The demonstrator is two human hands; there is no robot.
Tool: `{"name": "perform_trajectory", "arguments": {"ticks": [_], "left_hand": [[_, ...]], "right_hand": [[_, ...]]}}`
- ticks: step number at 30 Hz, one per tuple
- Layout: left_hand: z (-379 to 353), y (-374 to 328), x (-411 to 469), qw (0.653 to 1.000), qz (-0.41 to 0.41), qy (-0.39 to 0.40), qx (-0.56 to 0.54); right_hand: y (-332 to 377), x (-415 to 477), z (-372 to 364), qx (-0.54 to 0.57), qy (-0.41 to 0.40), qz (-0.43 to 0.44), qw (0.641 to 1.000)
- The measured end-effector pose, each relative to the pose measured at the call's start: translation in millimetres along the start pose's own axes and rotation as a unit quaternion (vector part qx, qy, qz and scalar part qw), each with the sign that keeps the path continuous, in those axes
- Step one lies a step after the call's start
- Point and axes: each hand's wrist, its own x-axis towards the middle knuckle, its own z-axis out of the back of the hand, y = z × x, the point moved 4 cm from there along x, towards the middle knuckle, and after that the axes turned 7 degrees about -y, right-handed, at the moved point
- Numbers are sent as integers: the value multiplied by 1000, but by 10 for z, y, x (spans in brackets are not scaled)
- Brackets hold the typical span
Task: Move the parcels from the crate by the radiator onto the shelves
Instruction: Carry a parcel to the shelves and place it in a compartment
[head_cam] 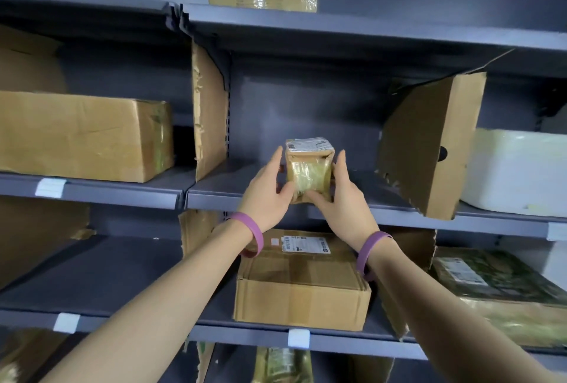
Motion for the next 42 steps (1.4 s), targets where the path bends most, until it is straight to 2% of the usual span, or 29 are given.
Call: {"name": "perform_trajectory", "arguments": {"ticks": [2, 4, 6, 8, 11, 15, 24, 30, 35, 38, 42], "left_hand": [[30, 86, -116, 999, -14, -21, 37], [57, 131, -266, 995, -64, -30, 75], [46, 152, -414, 987, -112, -19, 117], [-3, 198, -522, 978, -126, 3, 164], [-87, 276, -580, 962, -136, 22, 238], [-134, 319, -497, 942, -141, 9, 306], [-215, 341, -231, 914, -98, 50, 389], [-245, 332, -240, 913, -93, 68, 391], [-212, 289, -462, 930, -108, 66, 344], [-242, 205, -601, 945, -123, 64, 296], [-462, 51, -990, 971, -151, 59, 178]], "right_hand": [[-32, -130, 19, -38, -32, 39, 998], [-45, -301, 41, -111, -69, 106, 986], [-74, -428, 34, -188, -74, 160, 966], [-120, -498, 1, -229, -59, 182, 954], [-170, -510, -31, -261, -32, 179, 948], [-176, -436, -75, -298, -15, 178, 938], [-218, -190, -163, -363, 34, 151, 919], [-244, -185, -152, -364, 47, 135, 920], [-227, -395, -85, -357, 35, 102, 928], [-191, -598, 17, -341, 15, 88, 936], [-239, -1017, 225, -332, -19, 57, 941]]}}
